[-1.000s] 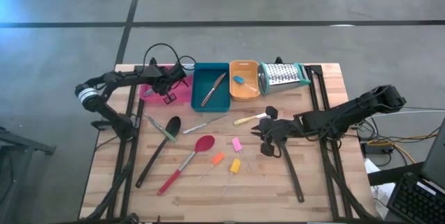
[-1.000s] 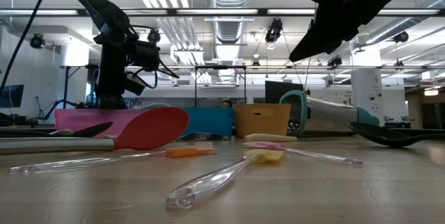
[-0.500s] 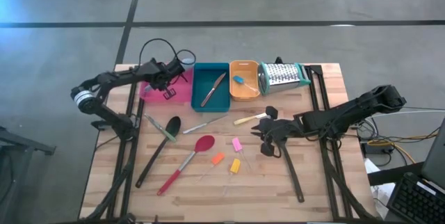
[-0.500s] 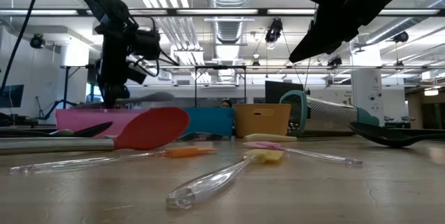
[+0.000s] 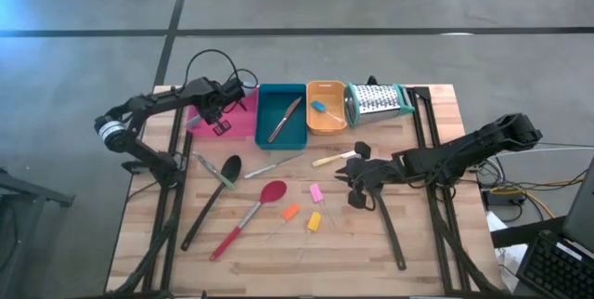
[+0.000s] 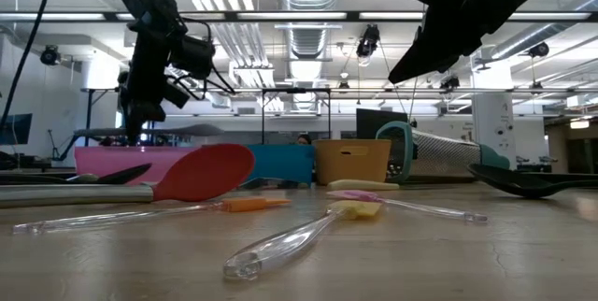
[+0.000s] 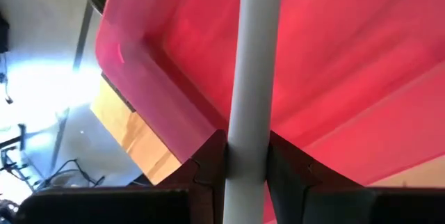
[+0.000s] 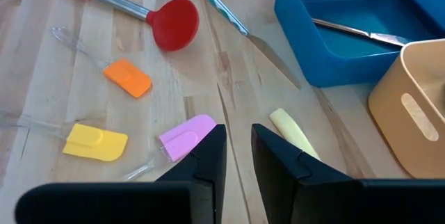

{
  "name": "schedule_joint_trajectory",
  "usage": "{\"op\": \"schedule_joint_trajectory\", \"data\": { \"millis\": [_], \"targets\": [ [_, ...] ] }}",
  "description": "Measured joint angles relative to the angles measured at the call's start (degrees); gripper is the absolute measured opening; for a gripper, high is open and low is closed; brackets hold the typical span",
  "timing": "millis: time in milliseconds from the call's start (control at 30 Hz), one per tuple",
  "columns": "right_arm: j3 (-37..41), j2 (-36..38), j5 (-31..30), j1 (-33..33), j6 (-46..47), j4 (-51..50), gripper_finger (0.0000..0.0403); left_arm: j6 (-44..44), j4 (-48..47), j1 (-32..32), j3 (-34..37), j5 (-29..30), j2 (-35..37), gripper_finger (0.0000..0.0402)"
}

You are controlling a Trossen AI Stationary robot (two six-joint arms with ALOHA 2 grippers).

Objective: Pick & Place Kitchen Items
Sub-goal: Put the gray serving spoon into the pink bin

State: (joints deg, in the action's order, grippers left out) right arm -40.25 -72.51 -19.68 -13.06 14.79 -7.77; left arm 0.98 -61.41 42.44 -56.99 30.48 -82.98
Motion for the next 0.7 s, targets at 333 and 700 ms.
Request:
{"op": "schedule_joint_trajectory", "data": {
  "millis": [333,700],
  "targets": [
    [0.0,0.0,0.0,-0.04,-0.42,0.88,0.0079,-0.05,-0.11,0.0,0.0,-1.29,-4.61,0.0077],
    [0.0,0.0,0.0,-0.04,-1.51,0.87,0.0071,0.83,-0.35,0.02,-2.47,-1.31,-12.79,0.0077]
  ]
}}
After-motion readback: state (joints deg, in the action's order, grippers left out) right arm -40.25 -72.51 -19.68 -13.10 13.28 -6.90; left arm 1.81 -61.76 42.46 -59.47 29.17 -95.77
